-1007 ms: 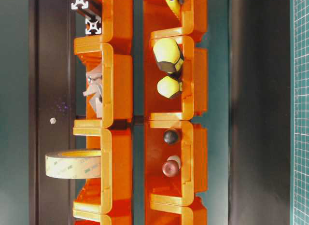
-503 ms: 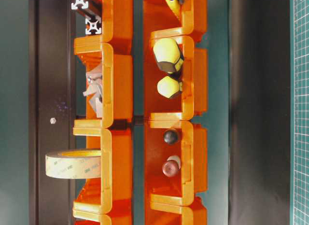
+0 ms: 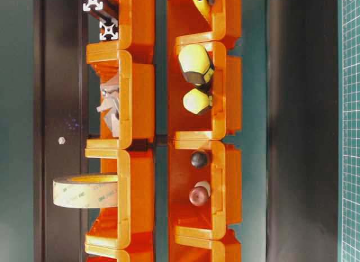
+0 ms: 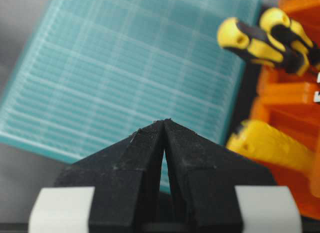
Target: Pick cutter from container rack with right arm.
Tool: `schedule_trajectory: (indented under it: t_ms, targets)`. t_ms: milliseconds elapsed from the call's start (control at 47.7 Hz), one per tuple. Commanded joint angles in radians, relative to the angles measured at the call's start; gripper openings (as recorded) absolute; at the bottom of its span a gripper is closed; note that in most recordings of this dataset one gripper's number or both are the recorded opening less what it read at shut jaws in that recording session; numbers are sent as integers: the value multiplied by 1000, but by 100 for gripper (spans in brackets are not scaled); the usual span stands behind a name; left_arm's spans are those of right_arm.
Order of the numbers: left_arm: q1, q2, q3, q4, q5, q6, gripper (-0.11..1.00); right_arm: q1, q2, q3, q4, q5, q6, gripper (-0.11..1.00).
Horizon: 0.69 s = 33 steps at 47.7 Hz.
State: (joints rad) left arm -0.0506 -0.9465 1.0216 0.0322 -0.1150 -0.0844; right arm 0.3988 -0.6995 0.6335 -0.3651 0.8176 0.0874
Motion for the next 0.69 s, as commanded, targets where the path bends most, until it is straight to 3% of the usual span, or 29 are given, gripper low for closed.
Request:
schedule_trajectory:
  t_ms: [0,168,336,461,671]
  targets:
    - [-9,6,-28,3,-5,-3,0,51,44,-41,-130,64,83,0]
    - [-11,3,-29,3,-5,-2,0,132,117,28,-411,126,295,0]
    - [-8,-3,-29,3,-3,-2,0,184,181,89,-595,209,491,0]
    - [-9,-3,-28,3,-3,-2,0,216,201,126,-644,255,588,0]
    - [-11,-2,-28,3,-3,-2,0,218,206,206,-646,221,629,0]
